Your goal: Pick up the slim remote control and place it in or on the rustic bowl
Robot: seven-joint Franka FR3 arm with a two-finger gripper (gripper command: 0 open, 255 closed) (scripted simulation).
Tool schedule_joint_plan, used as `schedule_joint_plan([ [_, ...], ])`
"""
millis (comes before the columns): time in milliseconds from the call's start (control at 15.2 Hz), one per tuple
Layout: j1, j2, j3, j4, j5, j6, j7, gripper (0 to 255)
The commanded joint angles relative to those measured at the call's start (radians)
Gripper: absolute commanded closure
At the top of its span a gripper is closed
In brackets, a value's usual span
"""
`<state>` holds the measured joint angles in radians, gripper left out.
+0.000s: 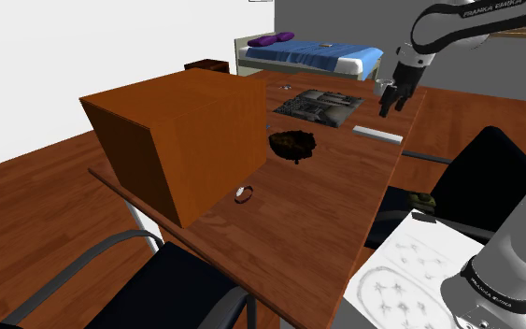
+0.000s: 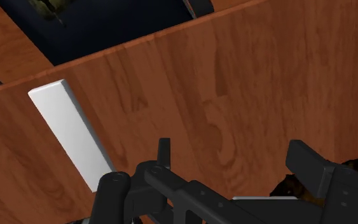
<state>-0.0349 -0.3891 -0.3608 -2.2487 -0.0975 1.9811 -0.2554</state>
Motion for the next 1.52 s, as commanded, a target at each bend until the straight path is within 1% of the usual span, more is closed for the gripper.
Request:
schedule_joint_plan([
  [0, -0.001, 0.066, -0.04, 0.022, 0.007, 0.035, -0.062, 0],
  [330, -0.001, 0.249, -0.12, 0.109, 0.062, 0.097, -0.213, 0],
  [660, -0.026, 0.454, -0.17, 0.23, 0.158, 0.135, -0.374, 0],
  [858, -0.061, 0.583, -0.177, 0.32, 0.222, 0.142, -0.465, 0],
  [1188, -0.147, 0.796, -0.156, 0.501, 0.312, 0.129, -0.589, 0],
  [1452, -0.155, 0.82, -0.148, 0.492, 0.325, 0.161, -0.599, 0],
])
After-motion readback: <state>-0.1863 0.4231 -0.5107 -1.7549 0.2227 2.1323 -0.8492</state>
